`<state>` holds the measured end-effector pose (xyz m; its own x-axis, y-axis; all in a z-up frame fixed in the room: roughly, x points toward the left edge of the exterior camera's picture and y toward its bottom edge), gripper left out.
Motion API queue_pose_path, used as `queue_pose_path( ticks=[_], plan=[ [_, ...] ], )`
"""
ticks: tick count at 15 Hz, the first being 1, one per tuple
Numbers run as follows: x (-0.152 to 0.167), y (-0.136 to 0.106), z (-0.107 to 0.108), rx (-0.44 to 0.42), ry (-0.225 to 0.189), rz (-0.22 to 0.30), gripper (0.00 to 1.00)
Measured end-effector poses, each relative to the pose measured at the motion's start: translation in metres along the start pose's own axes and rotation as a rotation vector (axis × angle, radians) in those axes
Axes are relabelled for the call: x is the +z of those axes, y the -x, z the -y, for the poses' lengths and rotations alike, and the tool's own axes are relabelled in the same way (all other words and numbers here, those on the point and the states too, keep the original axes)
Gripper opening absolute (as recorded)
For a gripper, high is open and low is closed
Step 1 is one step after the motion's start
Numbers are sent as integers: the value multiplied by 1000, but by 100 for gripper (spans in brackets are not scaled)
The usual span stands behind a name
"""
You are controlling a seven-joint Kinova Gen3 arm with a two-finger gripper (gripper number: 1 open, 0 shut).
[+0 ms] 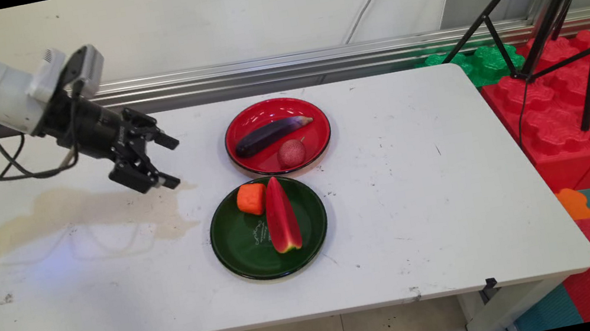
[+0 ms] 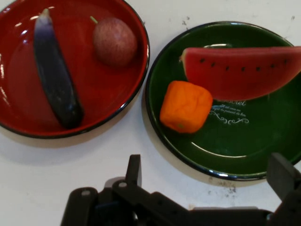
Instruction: Pick up the mandarin from the green plate
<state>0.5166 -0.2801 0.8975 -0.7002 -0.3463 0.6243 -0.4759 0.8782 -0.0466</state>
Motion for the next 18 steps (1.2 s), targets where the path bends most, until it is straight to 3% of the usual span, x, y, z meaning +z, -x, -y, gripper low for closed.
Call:
queue_pose_path(
  ticks=[18],
  plan=[
    [101,-5,-11,87,27,60,100]
  ],
)
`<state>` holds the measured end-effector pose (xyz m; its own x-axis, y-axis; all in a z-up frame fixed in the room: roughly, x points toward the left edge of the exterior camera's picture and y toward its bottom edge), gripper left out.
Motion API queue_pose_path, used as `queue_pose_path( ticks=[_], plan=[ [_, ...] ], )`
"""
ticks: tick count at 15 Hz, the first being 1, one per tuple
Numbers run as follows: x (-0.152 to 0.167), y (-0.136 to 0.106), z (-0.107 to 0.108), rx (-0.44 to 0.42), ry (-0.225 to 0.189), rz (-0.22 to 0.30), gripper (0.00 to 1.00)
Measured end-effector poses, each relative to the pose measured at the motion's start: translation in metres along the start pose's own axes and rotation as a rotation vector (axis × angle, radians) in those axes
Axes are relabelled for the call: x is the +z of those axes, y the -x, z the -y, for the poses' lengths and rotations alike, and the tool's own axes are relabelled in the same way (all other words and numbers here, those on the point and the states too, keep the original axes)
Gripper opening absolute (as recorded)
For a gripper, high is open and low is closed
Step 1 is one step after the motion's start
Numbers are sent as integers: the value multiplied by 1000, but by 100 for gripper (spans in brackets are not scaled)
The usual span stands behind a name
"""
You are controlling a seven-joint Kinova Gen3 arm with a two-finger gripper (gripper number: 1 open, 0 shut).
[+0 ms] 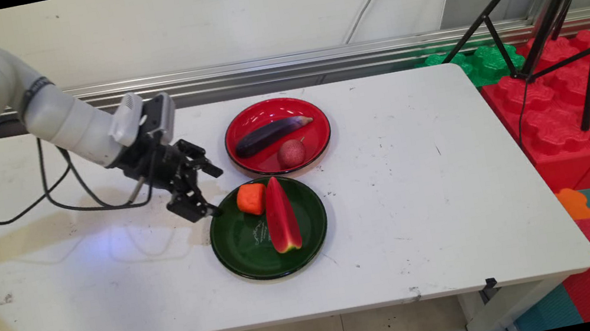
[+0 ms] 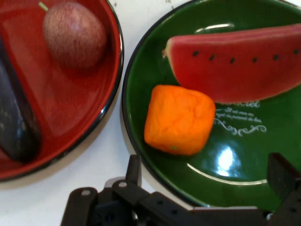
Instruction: Pick up the mandarin from the green plate
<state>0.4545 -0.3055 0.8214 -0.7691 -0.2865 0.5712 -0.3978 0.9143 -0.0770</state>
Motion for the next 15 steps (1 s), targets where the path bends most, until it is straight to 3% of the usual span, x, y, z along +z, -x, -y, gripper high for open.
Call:
queue_pose_path(
  ticks=[15],
  plan=[
    [58,-17,5,159,1,6,100]
  ],
)
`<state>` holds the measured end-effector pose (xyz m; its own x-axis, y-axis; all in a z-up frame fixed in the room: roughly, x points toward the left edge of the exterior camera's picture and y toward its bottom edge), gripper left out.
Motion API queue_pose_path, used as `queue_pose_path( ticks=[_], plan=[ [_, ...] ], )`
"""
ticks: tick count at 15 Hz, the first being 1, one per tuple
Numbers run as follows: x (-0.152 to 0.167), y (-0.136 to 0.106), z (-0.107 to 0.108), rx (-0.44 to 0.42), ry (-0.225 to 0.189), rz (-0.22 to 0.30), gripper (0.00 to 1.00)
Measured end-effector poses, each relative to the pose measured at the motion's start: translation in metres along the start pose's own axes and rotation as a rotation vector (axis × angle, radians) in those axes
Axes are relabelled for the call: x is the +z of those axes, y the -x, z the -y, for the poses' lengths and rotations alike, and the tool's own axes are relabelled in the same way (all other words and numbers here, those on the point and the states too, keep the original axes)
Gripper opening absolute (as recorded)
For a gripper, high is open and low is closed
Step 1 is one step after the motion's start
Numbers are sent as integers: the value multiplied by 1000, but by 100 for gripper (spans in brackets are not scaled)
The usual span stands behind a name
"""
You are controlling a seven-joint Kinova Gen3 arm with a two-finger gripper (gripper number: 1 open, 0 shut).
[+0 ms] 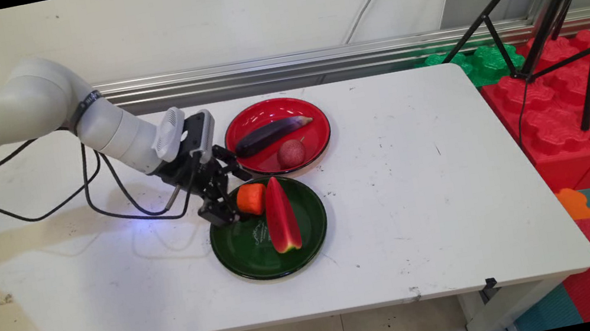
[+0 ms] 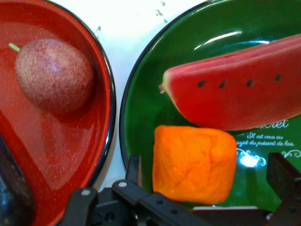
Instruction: Pick up the mandarin from the green plate, then place the picked object on the table
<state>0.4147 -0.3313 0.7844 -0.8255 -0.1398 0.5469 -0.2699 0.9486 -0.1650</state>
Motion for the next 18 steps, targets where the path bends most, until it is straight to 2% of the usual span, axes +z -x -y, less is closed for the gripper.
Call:
queue_pose_path(
  ticks=[3,4,11,18],
  plan=[
    [3,-1,0,16,-1,0,100],
    [4,-1,1,23,-2,1,0],
    [3,-2,-1,49,-4,-1,0],
    [-23,-3,-2,27,-16,-20,0]
  ],
)
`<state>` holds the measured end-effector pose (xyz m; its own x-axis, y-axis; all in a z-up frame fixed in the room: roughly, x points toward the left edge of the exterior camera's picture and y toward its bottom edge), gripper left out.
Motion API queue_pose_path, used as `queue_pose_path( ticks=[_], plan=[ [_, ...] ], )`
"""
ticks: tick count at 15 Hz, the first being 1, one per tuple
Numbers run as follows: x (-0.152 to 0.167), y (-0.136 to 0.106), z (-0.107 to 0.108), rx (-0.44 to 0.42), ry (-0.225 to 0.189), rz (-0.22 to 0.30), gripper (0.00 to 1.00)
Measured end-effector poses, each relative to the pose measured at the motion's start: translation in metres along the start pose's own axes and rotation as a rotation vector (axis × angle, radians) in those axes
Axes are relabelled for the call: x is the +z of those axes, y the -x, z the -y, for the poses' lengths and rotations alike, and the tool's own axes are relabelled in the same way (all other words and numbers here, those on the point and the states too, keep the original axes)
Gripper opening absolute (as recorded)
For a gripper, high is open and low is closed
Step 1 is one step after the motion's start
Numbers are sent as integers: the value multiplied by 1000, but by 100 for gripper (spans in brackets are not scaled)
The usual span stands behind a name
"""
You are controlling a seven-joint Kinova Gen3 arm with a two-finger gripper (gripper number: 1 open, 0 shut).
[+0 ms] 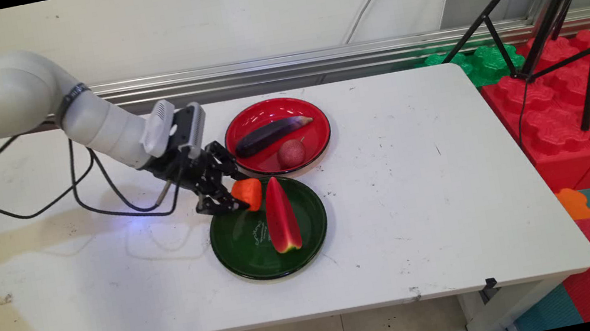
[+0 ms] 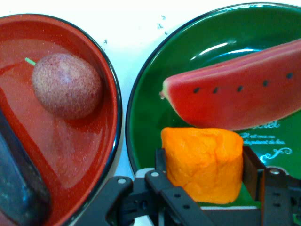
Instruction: Place the picked object on the table
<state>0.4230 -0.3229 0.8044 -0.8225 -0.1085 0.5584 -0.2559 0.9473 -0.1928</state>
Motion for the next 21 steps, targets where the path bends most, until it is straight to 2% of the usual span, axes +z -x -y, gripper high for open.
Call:
queue_pose_path(
  ticks=[5,8,16,21],
  plan=[
    [-37,1,-5,-55,-4,-13,0],
    [-60,6,-9,-78,-4,-4,0],
    [-98,35,-17,-106,-2,76,0],
    [-100,61,-17,-149,6,127,0]
  ],
)
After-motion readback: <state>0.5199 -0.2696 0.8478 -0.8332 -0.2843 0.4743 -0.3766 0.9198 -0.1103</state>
